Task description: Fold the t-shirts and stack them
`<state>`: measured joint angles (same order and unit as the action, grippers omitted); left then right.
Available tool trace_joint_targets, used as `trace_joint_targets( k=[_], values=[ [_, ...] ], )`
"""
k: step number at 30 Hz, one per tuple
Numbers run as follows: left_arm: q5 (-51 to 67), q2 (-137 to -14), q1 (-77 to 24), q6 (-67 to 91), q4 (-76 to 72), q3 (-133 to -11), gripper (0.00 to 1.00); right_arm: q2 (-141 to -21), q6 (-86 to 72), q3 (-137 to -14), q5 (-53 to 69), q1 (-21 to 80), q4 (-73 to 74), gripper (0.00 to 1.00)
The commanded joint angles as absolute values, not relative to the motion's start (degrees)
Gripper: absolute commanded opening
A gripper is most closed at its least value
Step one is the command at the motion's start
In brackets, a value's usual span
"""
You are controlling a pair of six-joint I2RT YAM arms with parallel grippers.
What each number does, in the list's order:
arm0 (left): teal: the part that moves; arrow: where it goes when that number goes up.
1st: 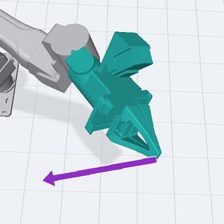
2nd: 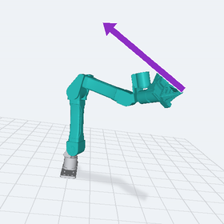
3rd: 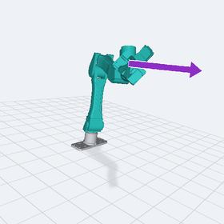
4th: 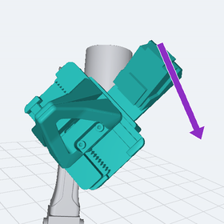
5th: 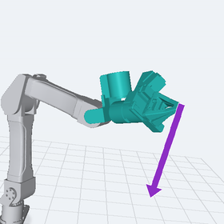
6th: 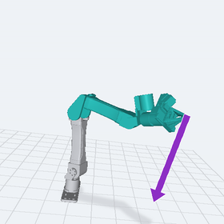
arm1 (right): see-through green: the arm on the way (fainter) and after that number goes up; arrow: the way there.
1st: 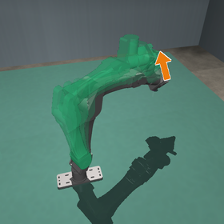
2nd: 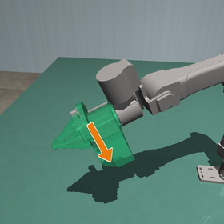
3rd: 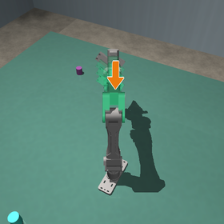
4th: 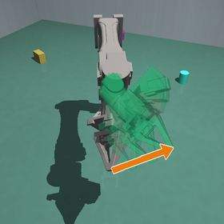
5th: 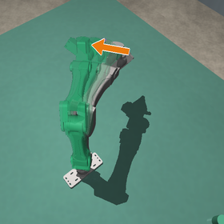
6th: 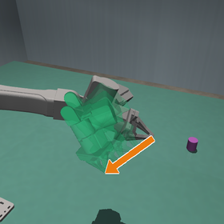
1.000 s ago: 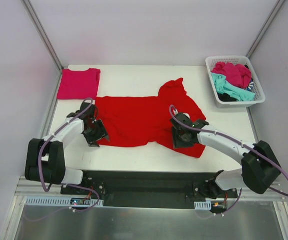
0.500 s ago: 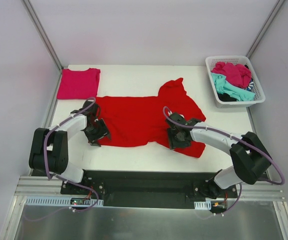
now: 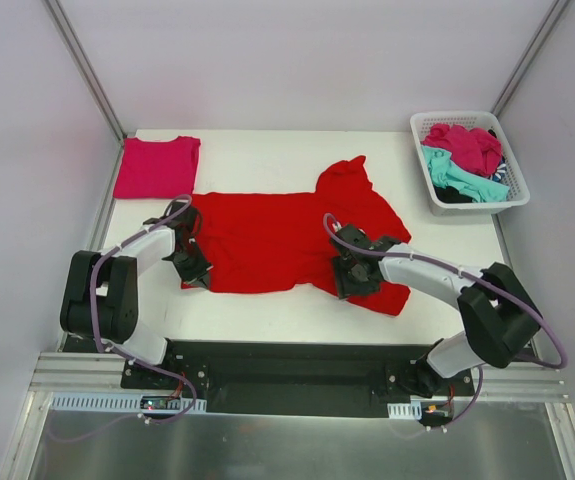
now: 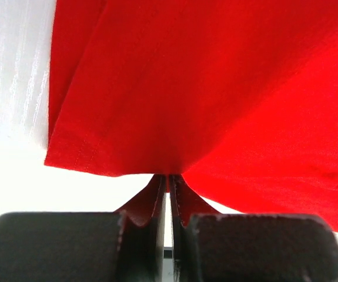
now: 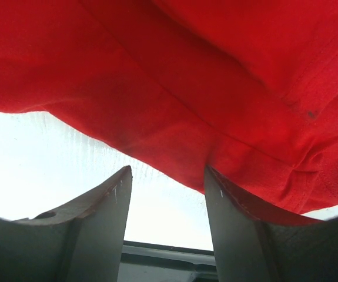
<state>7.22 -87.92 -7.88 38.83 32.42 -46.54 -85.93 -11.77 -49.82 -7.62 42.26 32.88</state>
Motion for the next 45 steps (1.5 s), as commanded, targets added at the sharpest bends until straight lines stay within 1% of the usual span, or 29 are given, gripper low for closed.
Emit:
trace_joint_targets(
  k=[1,7,12,18,25,31,33,39,45],
  values=[
    [7.29,-88.69,-8.35,39.9,29.97,-45.0,0.0,-82.88,-10.2,-50.28,-8.09,42.28,33.66,0.55],
    [6.86,-85.08,-8.17,39.46,31.11,-43.77,0.0,-80.25,-10.11,-48.43,-7.65,41.31,33.75,0.54],
    [5.72,-83.41,-6.68,38.85,32.78,-42.89,0.0,-79.54,-9.84,-49.48,-7.12,41.31,34.45,0.54],
    [5.1,-79.64,-0.45,37.18,34.8,-40.7,0.0,-78.49,-9.32,-49.75,-5.98,41.22,34.98,0.54],
    [7.64,-77.08,3.25,37.09,36.65,-42.71,0.0,-77.7,-9.05,-50.36,-5.1,41.31,35.6,0.54],
    [10.46,-79.37,3.16,37.27,36.48,-44.47,0.0,-79.53,-8.26,-51.5,-4.57,43.41,37.79,0.54],
    [10.37,-79.45,3.16,37.35,36.12,-44.56,0.0,-80.33,-8.09,-50.63,-4.13,45.34,37.53,0.5],
    [10.72,-79.98,3.25,37.27,35.6,-44.39,0.0,-84.37,-9.67,-47.29,-4.66,48.77,34.72,0.49],
    [10.9,-79.81,3.25,37.0,35.59,-44.21,0.0,-87.62,-10.02,-46.06,-5.19,49.04,33.75,0.48]
  ],
)
